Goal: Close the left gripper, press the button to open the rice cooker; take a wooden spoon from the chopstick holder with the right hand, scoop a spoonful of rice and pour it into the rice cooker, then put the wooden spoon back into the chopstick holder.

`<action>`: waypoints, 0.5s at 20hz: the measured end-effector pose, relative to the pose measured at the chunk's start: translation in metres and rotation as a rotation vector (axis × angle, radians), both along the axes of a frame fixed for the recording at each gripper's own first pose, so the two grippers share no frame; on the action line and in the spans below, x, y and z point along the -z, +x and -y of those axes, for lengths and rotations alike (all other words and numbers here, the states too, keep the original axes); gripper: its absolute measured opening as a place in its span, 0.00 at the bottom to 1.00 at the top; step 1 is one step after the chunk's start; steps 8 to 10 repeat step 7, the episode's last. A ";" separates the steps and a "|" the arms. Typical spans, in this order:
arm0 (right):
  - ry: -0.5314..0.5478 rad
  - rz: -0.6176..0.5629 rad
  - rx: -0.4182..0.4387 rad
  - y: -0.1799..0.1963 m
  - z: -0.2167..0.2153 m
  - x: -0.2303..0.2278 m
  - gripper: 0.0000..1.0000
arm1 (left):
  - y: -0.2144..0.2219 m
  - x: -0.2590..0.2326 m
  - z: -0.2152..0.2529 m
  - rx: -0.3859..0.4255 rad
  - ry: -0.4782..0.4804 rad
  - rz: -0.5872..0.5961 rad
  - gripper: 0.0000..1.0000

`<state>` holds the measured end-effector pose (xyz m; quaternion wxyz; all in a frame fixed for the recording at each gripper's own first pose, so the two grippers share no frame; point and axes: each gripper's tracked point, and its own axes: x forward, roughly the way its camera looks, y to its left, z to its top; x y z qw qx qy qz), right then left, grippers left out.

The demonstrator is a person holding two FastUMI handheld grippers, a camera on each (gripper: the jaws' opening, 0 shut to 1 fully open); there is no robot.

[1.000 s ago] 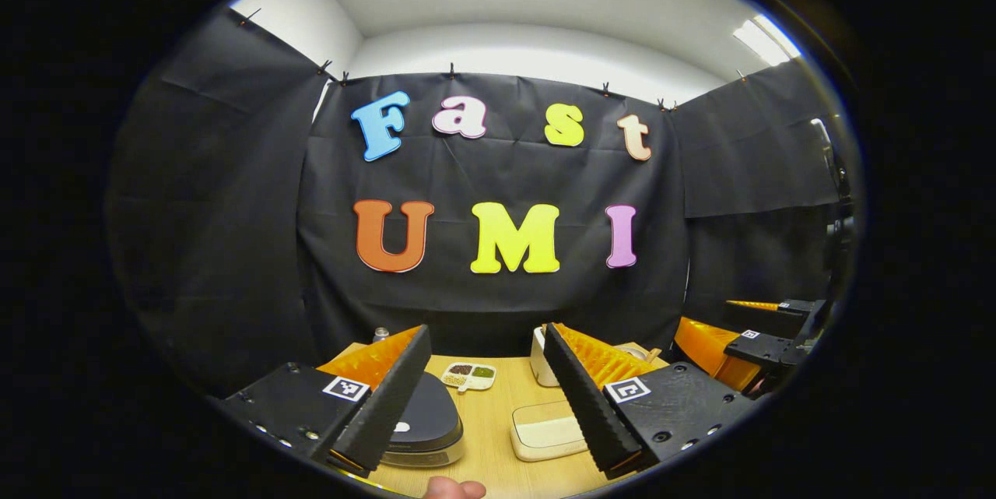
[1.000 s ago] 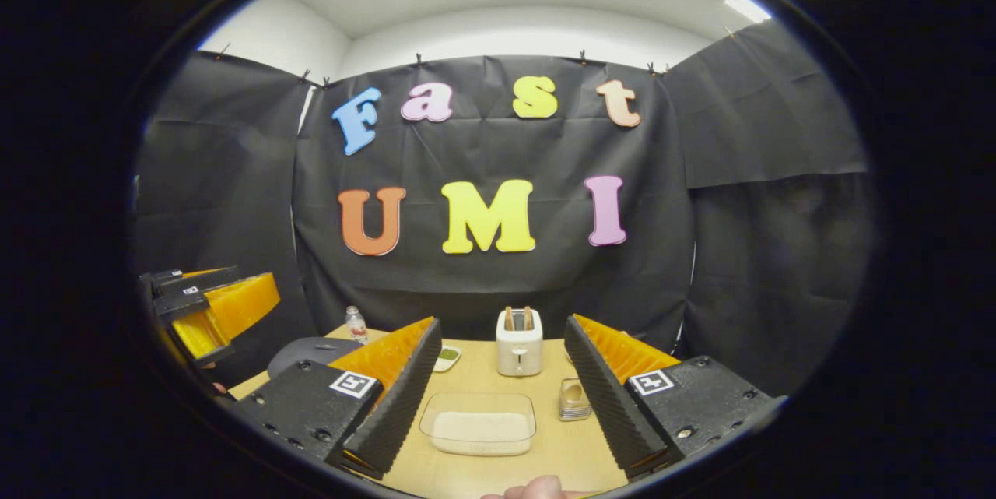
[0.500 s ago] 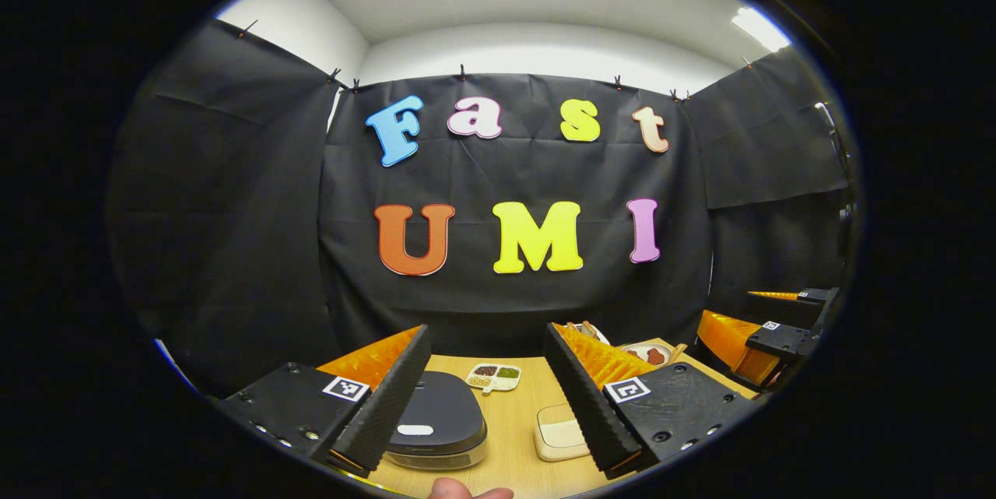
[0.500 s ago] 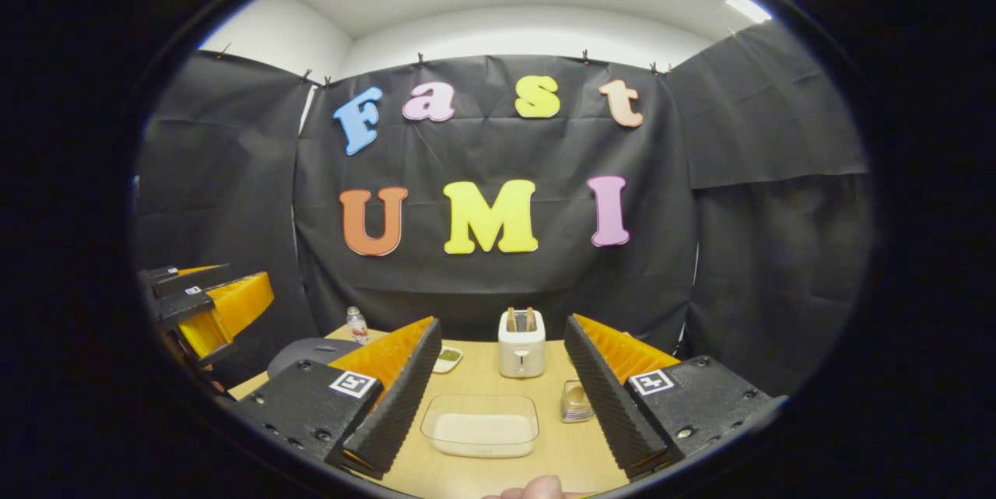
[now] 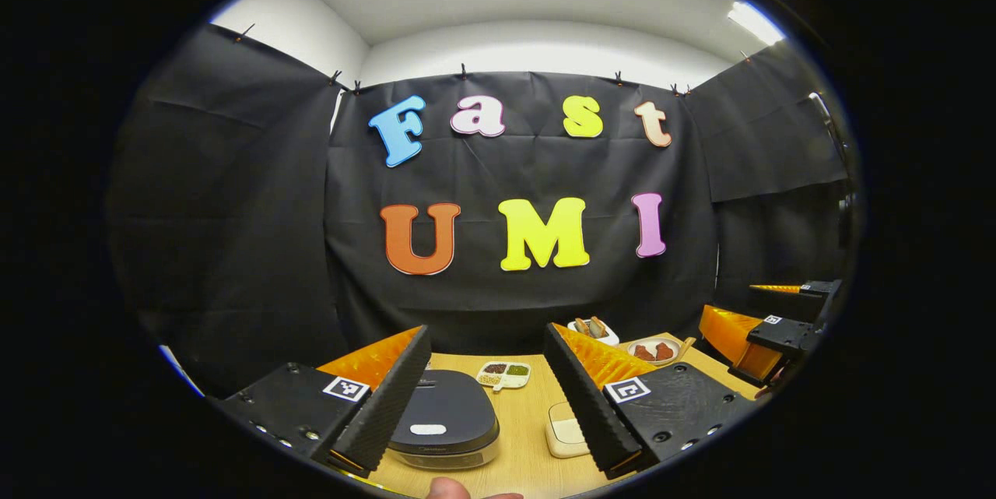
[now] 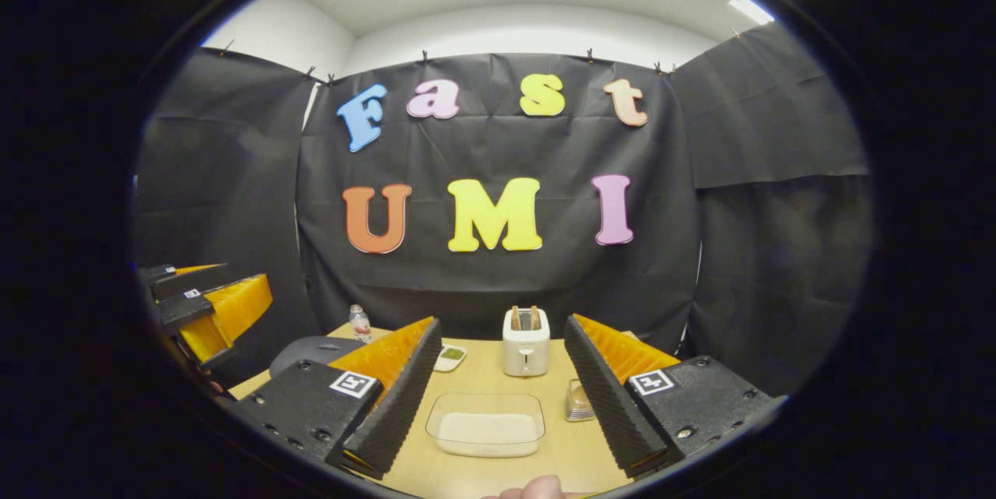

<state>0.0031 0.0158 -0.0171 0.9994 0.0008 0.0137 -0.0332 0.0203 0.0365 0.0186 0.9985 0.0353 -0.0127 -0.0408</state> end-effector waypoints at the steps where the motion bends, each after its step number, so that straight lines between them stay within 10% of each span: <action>1: 0.000 0.001 -0.001 0.000 -0.002 0.000 0.99 | 0.000 0.001 0.000 0.000 0.002 -0.002 0.95; 10: -0.002 -0.004 0.004 0.001 -0.007 0.003 0.99 | 0.001 0.002 -0.007 0.000 0.003 -0.005 0.94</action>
